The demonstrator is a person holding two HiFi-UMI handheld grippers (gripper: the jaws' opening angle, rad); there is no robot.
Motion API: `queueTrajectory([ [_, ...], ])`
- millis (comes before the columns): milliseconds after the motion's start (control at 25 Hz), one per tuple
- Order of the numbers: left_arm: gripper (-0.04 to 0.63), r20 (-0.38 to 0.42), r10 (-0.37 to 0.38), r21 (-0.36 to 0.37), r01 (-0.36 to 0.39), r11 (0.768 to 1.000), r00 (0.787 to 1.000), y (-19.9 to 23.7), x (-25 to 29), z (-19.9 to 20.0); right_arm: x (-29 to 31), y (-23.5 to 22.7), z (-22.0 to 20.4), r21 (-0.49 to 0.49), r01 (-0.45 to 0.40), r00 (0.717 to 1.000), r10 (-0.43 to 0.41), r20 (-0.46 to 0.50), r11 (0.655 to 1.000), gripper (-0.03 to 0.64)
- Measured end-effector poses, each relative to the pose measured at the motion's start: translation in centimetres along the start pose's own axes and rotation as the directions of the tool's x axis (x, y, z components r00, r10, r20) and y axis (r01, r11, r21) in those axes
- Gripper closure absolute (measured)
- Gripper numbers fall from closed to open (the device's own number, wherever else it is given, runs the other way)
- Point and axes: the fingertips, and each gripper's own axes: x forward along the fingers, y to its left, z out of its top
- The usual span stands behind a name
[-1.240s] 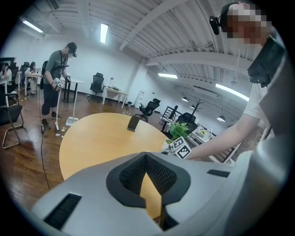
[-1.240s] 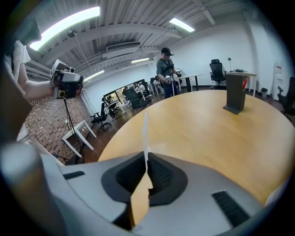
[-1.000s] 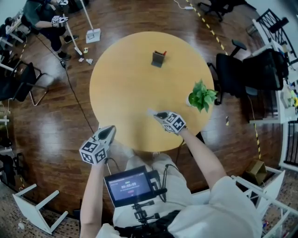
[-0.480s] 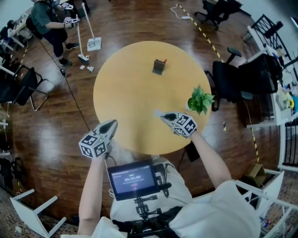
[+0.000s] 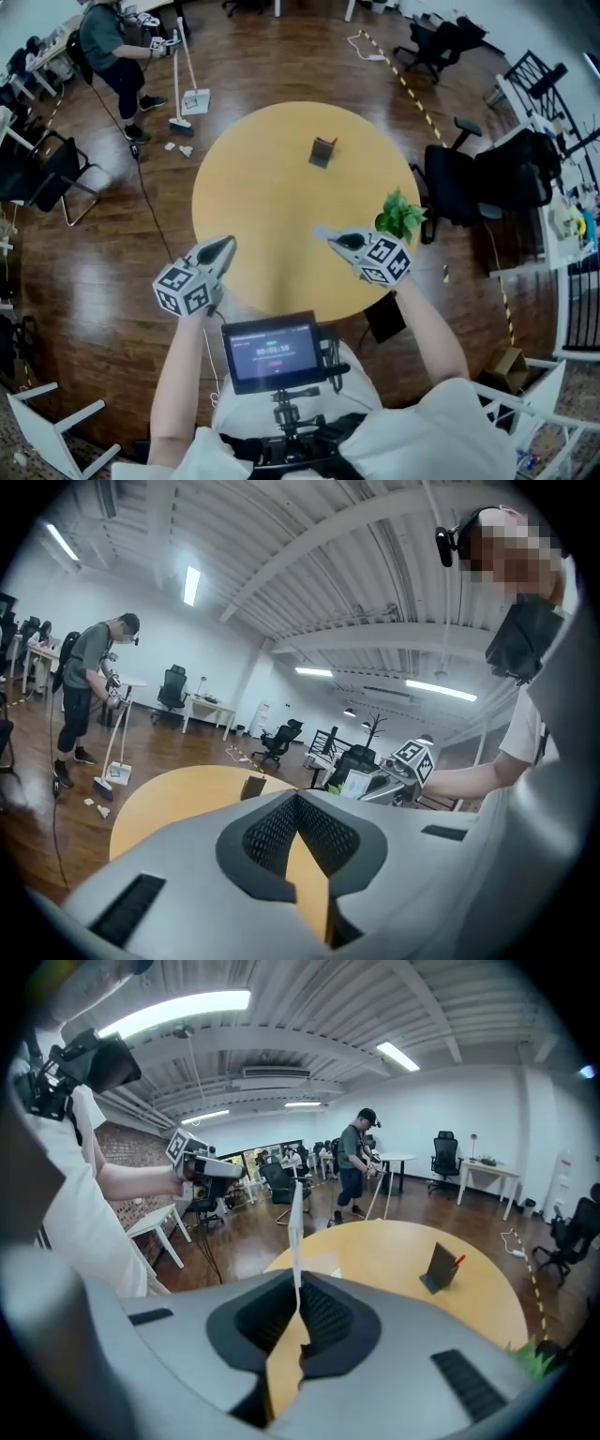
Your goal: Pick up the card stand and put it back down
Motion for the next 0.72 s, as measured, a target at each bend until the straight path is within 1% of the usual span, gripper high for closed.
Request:
queueTrajectory([
  [80, 0.599, 0.022, -0.010, 0.011, 0.009, 1.000, 1.000, 0.1, -0.4, 0.8, -0.8, 0.5, 1.1, -0.002, -0.011, 1.000, 0.011, 0.012, 1.000, 0.588],
  [240, 0.598, 0.057, -0.021, 0.038, 0.019, 0.999, 0.998, 0.2, -1.3, 1.7, -1.9, 1.8, 2.6, -0.020, -0.061, 0.998, 0.061, 0.001, 0.998, 0.588],
  [440, 0.598, 0.053, -0.023, 0.049, 0.021, 0.999, 0.998, -0.1, -1.5, 2.2, -2.8, 2.9, 3.7, -0.071, -0.110, 0.994, 0.108, -0.025, 0.991, 0.588],
  [720, 0.598, 0.055, -0.008, 0.042, 0.005, 0.999, 0.998, 0.3, -2.0, 2.4, -2.9, 3.7, 4.3, -0.089, -0.116, 0.993, 0.116, -0.012, 0.989, 0.588],
])
